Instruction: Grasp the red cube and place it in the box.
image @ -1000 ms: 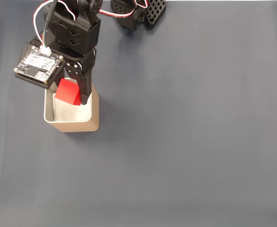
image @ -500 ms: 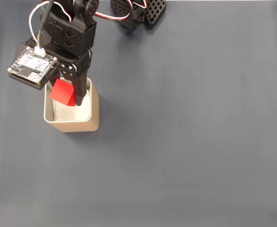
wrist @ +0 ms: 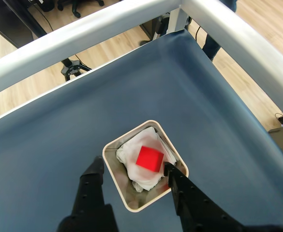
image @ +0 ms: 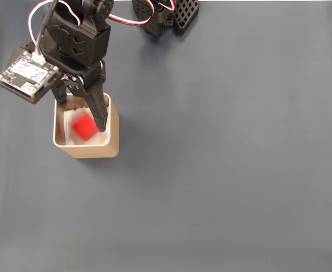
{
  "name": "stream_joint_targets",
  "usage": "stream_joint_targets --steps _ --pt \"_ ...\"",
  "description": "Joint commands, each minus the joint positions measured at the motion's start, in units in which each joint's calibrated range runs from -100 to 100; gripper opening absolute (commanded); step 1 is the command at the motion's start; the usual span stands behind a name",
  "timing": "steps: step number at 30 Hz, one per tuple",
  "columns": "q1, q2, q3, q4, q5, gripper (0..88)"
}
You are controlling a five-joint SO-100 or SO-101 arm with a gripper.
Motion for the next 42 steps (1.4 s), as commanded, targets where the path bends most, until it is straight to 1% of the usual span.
stream_joint_targets --steps 1,8,14,17,19,22,26,29,30,33,42 --pt "0.5 -0.3 -0.9 -1.1 -0.6 37.0" --pt "0.5 -0.6 -0.5 -1.1 -0.6 40.6" --pt "0.5 -0.6 -0.4 -1.4 -0.7 41.1" --pt "0.3 -0.6 -0.4 -1.8 -1.0 39.8" --pt "0.2 -0.6 -0.4 -2.4 -1.3 36.9" --pt "-0.2 -0.7 -0.4 -3.5 -1.8 28.8" --pt "-1.1 -0.9 -0.4 -4.3 -1.8 12.6" --pt "-2.2 -1.0 -0.4 -4.9 -1.8 2.2" --pt "-2.6 -1.0 -0.4 -5.1 -1.8 0.1" --pt "-4.4 -1.5 -0.6 -5.5 -1.5 0.1" --pt "-17.4 -3.7 -1.5 -5.7 -1.5 0.1"
